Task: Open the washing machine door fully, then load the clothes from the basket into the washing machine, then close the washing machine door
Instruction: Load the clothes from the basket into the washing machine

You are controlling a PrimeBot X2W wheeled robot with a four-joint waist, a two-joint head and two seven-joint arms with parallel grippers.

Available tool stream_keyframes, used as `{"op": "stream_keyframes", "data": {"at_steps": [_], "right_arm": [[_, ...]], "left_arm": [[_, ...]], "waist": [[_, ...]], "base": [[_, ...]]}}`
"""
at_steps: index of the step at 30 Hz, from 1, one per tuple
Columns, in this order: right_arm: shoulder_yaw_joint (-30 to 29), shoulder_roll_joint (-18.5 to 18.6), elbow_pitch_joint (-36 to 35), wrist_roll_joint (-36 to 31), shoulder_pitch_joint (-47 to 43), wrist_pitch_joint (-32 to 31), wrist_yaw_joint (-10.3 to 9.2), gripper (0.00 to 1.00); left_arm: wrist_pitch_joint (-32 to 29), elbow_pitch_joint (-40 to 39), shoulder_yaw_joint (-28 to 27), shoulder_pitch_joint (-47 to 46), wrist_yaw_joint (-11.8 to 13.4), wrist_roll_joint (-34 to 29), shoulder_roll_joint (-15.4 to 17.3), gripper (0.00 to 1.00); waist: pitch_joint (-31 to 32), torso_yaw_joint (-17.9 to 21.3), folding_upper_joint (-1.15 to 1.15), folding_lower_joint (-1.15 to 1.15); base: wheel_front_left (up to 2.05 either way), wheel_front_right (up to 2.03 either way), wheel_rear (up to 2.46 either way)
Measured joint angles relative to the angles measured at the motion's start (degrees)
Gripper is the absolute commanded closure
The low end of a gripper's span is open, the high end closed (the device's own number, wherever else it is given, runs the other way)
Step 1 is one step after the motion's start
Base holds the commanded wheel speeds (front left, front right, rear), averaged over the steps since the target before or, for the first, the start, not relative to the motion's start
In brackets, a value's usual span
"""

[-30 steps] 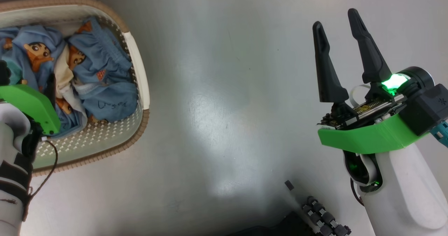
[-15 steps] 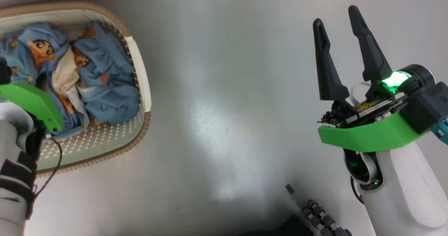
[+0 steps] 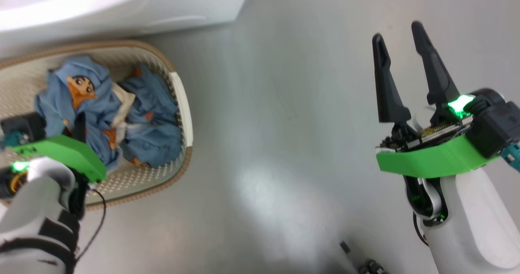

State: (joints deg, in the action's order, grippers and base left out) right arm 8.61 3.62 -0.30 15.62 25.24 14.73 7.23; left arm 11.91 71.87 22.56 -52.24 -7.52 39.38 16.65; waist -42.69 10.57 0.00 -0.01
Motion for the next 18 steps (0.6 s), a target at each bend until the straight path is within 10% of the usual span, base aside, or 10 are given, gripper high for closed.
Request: {"op": "stream_keyframes", "data": {"at_steps": [18], "right_arm": [[-2.09, 3.72, 3.76, 0.47, -9.66, -0.01, 0.00, 0.00]], "left_arm": [[2.30, -14.51, -3.98, 15.12, 0.00, -0.64, -0.10, 1.00]], "waist": [[16.16, -3.43, 0.00, -0.01]], "base": [[0.00, 0.00, 0.00]]}}
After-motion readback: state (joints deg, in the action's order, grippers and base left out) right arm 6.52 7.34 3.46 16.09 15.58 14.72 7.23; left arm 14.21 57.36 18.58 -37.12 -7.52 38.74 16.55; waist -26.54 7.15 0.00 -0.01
